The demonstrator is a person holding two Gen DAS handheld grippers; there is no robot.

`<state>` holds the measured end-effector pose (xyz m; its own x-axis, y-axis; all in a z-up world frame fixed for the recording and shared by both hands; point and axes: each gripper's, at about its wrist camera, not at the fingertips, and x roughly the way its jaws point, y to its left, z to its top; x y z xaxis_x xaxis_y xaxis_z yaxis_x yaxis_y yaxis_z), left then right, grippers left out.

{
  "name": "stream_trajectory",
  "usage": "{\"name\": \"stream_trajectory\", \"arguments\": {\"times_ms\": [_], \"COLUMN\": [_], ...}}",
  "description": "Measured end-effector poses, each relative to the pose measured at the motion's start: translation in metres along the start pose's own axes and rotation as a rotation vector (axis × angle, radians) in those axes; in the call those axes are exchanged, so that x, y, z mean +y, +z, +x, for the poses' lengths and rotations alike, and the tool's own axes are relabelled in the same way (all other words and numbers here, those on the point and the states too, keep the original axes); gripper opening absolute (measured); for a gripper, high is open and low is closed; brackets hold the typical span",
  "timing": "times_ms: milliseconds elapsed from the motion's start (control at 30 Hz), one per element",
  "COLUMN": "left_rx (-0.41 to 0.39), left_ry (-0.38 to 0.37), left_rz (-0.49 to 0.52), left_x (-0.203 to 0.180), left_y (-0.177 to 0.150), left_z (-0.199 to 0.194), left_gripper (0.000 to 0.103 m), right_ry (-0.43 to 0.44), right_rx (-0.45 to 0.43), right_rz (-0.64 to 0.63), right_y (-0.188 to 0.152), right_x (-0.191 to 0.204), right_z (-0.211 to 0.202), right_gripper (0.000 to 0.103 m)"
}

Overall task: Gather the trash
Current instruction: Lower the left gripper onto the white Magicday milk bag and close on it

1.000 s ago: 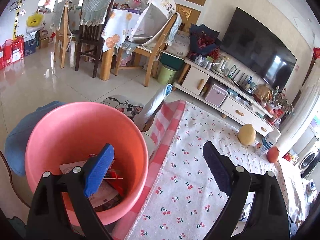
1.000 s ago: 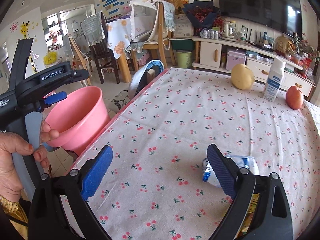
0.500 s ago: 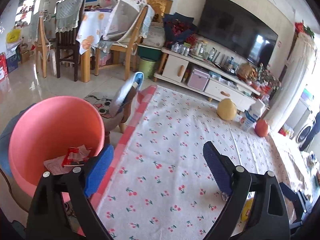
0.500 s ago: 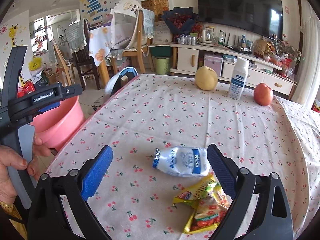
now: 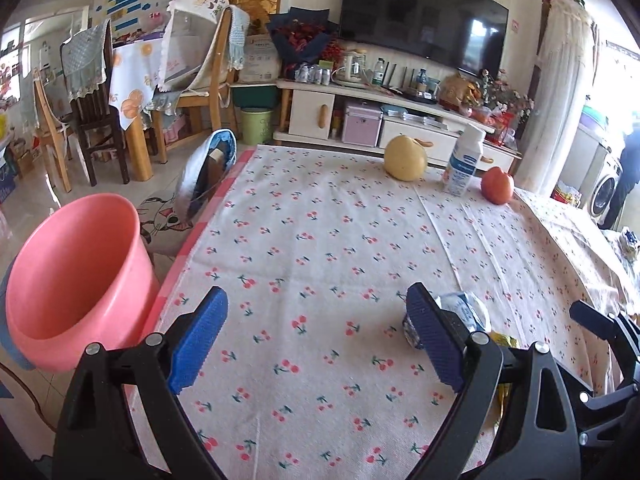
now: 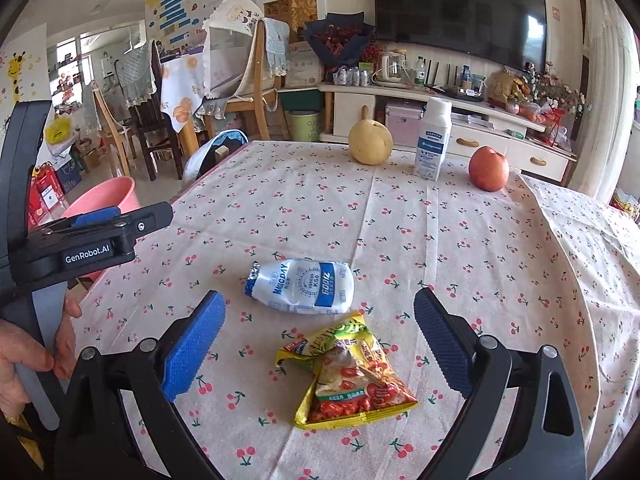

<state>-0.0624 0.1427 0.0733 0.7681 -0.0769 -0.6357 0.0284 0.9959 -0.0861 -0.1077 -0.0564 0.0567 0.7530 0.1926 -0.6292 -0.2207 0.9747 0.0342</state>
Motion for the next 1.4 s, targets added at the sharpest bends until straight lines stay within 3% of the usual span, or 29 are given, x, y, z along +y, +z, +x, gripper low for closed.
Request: {"name": "stream_trajectory", "arguments": {"times_ms": [300, 667, 967, 1167, 1400], "left_rx": [0.054, 0.101, 0.097, 0.105, 0.168], "left_ry": [-0.052, -0.125, -0.160, -0.190, -0.218], "left_rz": [-0.006, 0.018, 0.144, 0.258, 0.419], "left_x": [-0.022, -0.054, -0.080, -0.096, -0.110], "left_y": [-0.019, -0.032, -0.027, -0.018, -0.020], "left_z": [-0.004, 0.005, 0.025, 0.046, 0.078], "left_gripper": [0.091, 0.091, 0.091, 0.091, 0.091], "right_ry": [-0.035, 0.069, 0.190, 0.214, 0.232], "right_rx": [0.014, 0.062, 0.143, 0.179, 0.206], "right_rz": [-0.081, -0.009, 0.008, 0.013, 0.018], "right_y": [-0.021, -0.034, -0.040, -0.038, -0.040], "right_x": [-0.017, -0.046, -0.048, -0.049, -0.049], "right_z": [-0.009, -0.010, 0.009, 0.023, 0.033], "right_gripper": [0.094, 0.094, 0.094, 0.094, 0.094]}}
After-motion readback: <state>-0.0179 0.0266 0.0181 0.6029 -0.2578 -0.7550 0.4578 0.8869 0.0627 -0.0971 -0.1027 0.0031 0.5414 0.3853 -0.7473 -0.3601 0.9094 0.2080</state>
